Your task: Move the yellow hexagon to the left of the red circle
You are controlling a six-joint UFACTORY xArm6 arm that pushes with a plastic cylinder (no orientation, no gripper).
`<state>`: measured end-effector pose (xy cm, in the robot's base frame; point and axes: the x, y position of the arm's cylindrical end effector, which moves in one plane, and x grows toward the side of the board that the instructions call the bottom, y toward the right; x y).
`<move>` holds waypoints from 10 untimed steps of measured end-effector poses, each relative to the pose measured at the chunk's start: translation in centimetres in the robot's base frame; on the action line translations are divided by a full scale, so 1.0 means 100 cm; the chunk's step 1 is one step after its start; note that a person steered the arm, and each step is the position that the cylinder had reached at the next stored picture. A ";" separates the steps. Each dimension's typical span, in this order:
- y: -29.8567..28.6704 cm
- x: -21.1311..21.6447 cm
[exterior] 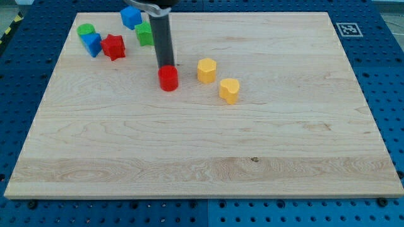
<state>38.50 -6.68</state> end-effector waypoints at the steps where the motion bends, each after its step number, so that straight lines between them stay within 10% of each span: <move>1: 0.004 0.032; 4: 0.076 -0.044; 8: 0.038 0.019; 10: 0.111 0.022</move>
<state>40.72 4.46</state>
